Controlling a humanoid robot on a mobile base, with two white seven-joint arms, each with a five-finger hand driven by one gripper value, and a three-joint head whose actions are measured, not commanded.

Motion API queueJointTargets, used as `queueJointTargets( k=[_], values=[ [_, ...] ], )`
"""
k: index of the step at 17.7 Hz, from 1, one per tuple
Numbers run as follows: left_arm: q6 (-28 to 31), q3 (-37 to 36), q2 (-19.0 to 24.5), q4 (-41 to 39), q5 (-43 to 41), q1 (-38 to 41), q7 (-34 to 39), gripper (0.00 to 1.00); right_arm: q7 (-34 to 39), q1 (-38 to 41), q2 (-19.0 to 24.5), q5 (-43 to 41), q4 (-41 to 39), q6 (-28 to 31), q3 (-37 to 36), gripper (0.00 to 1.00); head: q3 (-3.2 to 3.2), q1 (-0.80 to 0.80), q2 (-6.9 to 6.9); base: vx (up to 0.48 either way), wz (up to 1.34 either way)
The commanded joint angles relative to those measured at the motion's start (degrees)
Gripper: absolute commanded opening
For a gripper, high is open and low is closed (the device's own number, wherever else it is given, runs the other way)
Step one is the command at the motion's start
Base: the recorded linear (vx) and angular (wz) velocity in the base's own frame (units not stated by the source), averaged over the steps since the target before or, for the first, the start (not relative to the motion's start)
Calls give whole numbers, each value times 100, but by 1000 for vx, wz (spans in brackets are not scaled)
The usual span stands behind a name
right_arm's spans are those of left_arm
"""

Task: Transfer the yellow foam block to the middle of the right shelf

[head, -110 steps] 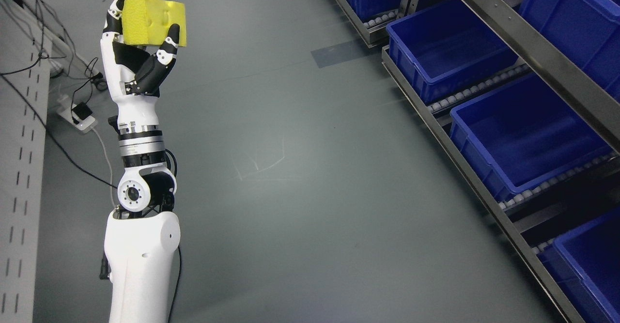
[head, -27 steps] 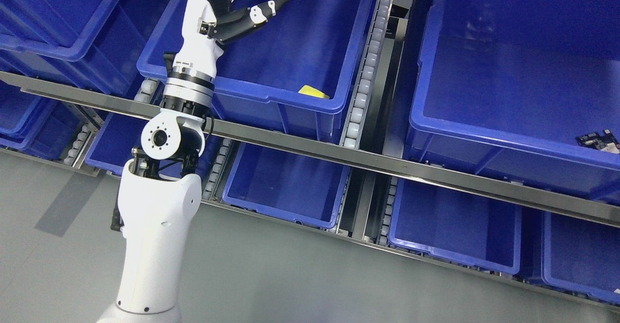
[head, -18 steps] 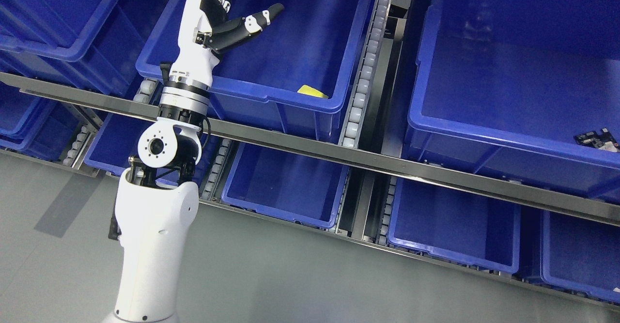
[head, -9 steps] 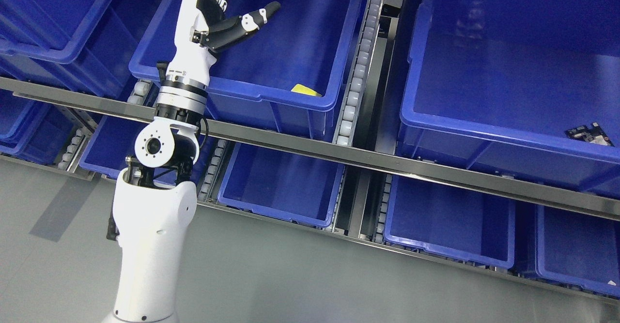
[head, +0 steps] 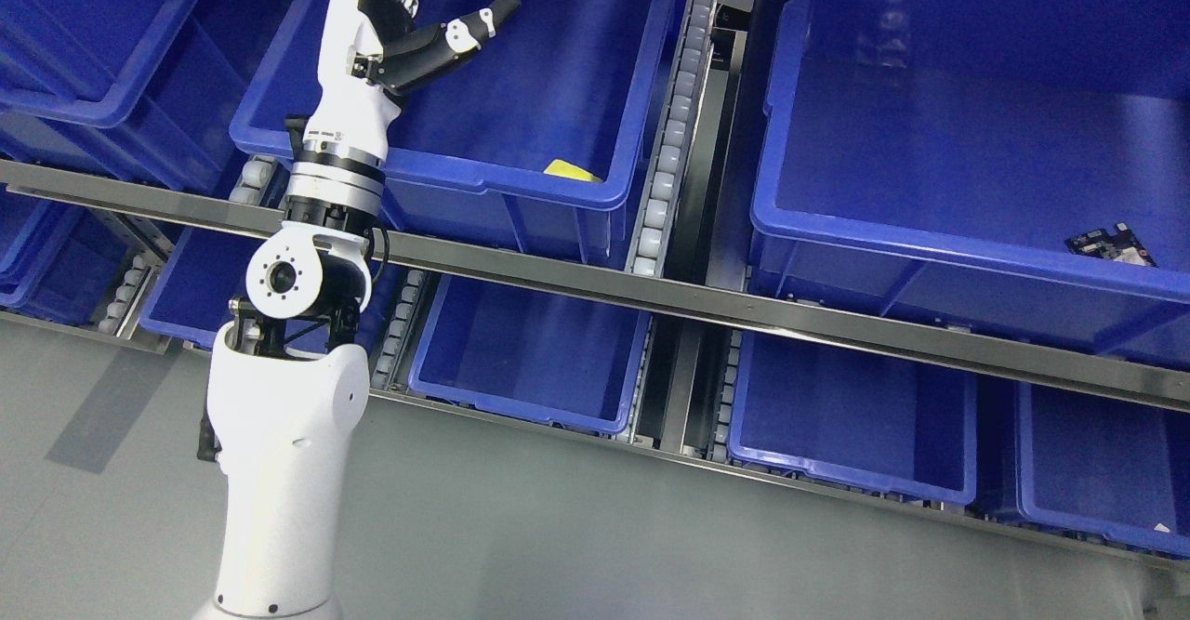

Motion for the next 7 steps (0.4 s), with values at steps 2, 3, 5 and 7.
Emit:
queueJointTargets(
  k=[2, 3, 5, 7],
  values=[
    [5, 219, 100, 18, 4, -34, 2, 100, -2, -18, -100, 0, -100, -1, 0, 100, 0, 0, 0, -7, -56],
    [5, 219, 100, 18, 4, -43, 2, 100, -2, -9, -100, 0, -100, -1, 0, 100, 0, 0, 0, -9, -68],
    [5, 237, 100, 18, 4, -78, 2, 100, -2, -9, -100, 0, -100, -1, 0, 100, 0, 0, 0, -12, -102],
    [5, 254, 100, 9, 4, -96, 2, 100, -2, -17, -100, 0, -100, -1, 0, 100, 0, 0, 0, -13, -132]
  ],
)
